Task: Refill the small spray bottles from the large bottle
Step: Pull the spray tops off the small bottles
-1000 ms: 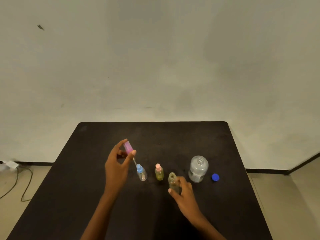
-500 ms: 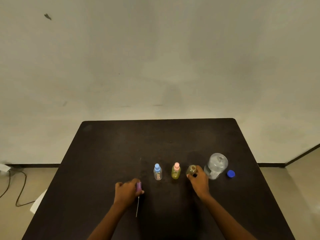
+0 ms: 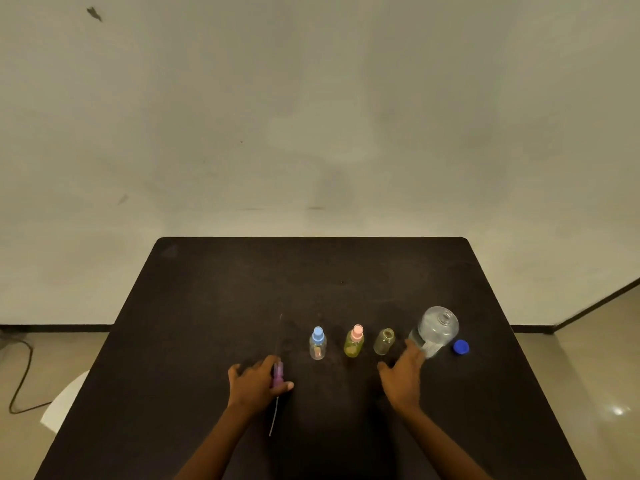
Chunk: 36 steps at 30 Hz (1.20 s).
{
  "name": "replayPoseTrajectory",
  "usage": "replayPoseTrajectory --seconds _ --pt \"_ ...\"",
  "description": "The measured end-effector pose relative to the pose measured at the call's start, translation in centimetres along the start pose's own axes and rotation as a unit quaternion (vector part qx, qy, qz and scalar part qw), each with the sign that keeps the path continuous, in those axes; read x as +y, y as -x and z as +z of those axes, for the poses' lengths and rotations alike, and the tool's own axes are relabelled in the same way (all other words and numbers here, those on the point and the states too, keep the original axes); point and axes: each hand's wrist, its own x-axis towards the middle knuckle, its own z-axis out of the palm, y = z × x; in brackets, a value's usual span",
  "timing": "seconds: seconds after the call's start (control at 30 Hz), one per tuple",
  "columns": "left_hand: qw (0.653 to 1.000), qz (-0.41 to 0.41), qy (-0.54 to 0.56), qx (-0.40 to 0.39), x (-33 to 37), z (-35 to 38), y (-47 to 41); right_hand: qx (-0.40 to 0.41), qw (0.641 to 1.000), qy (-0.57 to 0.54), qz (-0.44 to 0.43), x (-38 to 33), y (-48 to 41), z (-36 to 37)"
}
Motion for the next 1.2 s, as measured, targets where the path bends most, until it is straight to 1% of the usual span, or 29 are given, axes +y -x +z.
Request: replayPoseTrajectory --seconds 0.03,0.07,0.17,0.2,0.23,0.3,0.4,0.53,0.67,0.83,1.07,1.13,1.2 --pt "1.000 -0.002 0.016 0.002 -0.1 0.0 0.0 0.021 1.000 -0.004 0.004 0.0 1.0 0.2" --pt "1.000 -0.005 0.030 0.004 -0.2 0.1 0.0 0.015 1.000 -0.012 0.004 -0.1 2.0 0.2" --pt "0.996 -0.022 0.080 0.019 -0.7 0.2 -0.1 -0.090 0.995 -0.039 -0.024 -0.4 3.1 0.9" --pt "0.994 -0.030 0.101 0.027 -0.8 0.2 0.0 -0.111 0.993 -0.033 -0.037 -0.8 3.1 1.1" --pt "0.991 -0.038 0.122 0.036 -0.9 0.1 0.0 -0.115 0.992 -0.022 -0.049 -1.2 2.8 1.4" --pt "0.984 -0.055 0.164 0.053 -1.2 -0.1 0.2 -0.103 0.993 -0.008 -0.062 -2.1 2.1 2.2" --pt "0.973 -0.084 0.202 0.075 -2.0 -0.1 0.2 -0.082 0.996 -0.010 -0.036 -2.6 1.0 3.5" --pt "0.966 -0.114 0.221 0.072 -2.5 0.0 0.2 -0.065 0.997 -0.013 -0.029 -2.8 0.5 4.3" --pt "0.964 -0.117 0.227 0.081 -2.3 -0.1 0.7 -0.047 0.998 -0.004 -0.041 -2.9 0.4 4.6" --pt "0.963 -0.121 0.226 0.079 -2.4 -0.1 0.9 -0.048 0.997 -0.001 -0.052 -3.1 0.4 4.4" --pt "0.947 -0.142 0.274 0.085 -3.4 0.4 0.8 -0.057 0.994 -0.043 -0.078 -2.7 1.7 2.3" --pt "0.938 -0.152 0.296 0.094 -3.5 0.3 1.0 -0.063 0.993 -0.043 -0.089 -2.7 2.4 1.3" --pt "0.928 -0.162 0.309 0.133 -3.1 -0.2 1.4 -0.065 0.991 -0.038 -0.114 -2.9 3.3 0.2"
